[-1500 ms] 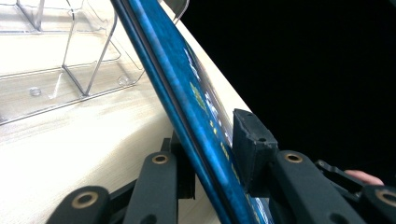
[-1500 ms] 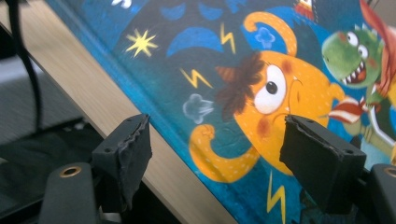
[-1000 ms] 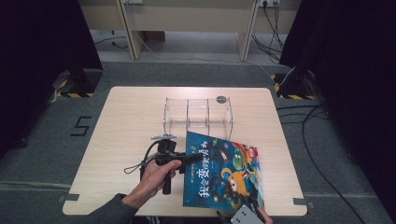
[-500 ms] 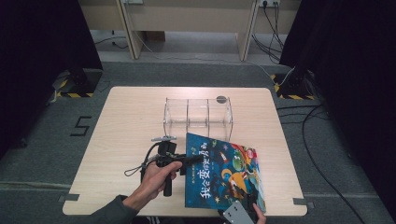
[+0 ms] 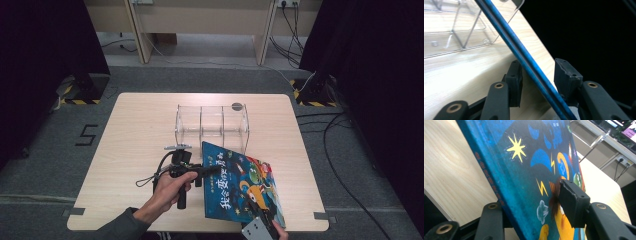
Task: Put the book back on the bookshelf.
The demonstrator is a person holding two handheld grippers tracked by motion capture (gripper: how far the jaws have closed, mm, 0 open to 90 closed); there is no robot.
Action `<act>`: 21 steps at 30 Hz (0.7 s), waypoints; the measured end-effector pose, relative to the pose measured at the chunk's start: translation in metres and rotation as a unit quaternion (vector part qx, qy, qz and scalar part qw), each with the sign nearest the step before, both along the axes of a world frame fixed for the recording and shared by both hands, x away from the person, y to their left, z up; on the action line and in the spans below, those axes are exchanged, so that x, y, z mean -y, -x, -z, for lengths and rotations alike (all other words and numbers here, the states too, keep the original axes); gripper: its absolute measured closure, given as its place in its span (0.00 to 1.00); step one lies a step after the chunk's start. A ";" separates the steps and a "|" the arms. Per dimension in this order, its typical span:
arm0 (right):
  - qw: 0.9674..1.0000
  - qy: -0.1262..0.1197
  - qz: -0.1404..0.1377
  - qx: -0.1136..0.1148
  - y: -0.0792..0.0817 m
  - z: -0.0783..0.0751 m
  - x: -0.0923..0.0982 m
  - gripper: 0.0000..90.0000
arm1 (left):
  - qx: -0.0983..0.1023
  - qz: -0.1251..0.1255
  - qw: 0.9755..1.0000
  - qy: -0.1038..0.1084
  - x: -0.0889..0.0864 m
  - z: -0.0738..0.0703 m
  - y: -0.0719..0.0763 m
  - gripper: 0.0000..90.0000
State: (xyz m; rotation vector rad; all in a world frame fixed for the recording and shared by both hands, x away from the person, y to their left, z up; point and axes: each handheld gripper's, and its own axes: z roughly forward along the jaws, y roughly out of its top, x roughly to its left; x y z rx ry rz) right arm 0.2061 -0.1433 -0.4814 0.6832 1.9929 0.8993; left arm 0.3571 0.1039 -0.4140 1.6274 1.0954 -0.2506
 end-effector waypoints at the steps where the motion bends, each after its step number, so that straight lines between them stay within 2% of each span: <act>1: 1.000 -0.009 0.004 -0.004 0.002 0.000 0.000 0.59 | 0.001 0.001 1.000 0.004 0.001 -0.001 0.000 0.64; 2: 1.000 -0.009 0.004 0.003 0.002 -0.002 0.001 0.59 | 0.002 0.005 1.000 0.009 0.001 -0.002 0.000 0.63; 3: 1.000 -0.025 0.009 -0.006 0.003 -0.002 0.001 0.59 | 0.002 0.008 1.000 0.015 0.001 -0.003 0.001 0.61; 4: 1.000 -0.027 0.011 -0.002 0.003 -0.003 0.003 0.59 | 0.001 0.012 1.000 0.021 0.002 -0.005 0.001 0.60; 9: 0.996 -0.086 0.022 -0.008 0.006 -0.008 0.014 0.60 | 0.012 0.032 0.998 0.052 0.007 -0.015 0.002 0.51; 10: 0.993 -0.111 0.027 -0.012 0.006 -0.009 0.017 0.60 | 0.012 0.034 0.998 0.055 0.008 -0.016 0.002 0.47; 11: 0.992 -0.121 0.029 -0.011 0.006 -0.011 0.020 0.60 | 0.010 0.037 0.998 0.059 0.008 -0.017 0.002 0.46; 14: 0.984 -0.174 0.038 -0.010 0.006 -0.016 0.033 0.61 | -0.015 0.047 0.996 0.074 0.007 -0.015 0.003 0.39; 17: 0.979 -0.199 0.043 -0.007 0.006 -0.018 0.041 0.62 | -0.023 0.060 0.994 0.085 0.004 -0.012 0.003 0.36; 21: 0.974 -0.220 0.046 -0.004 0.006 -0.018 0.045 0.62 | -0.038 0.068 0.993 0.088 -0.002 -0.005 0.004 0.35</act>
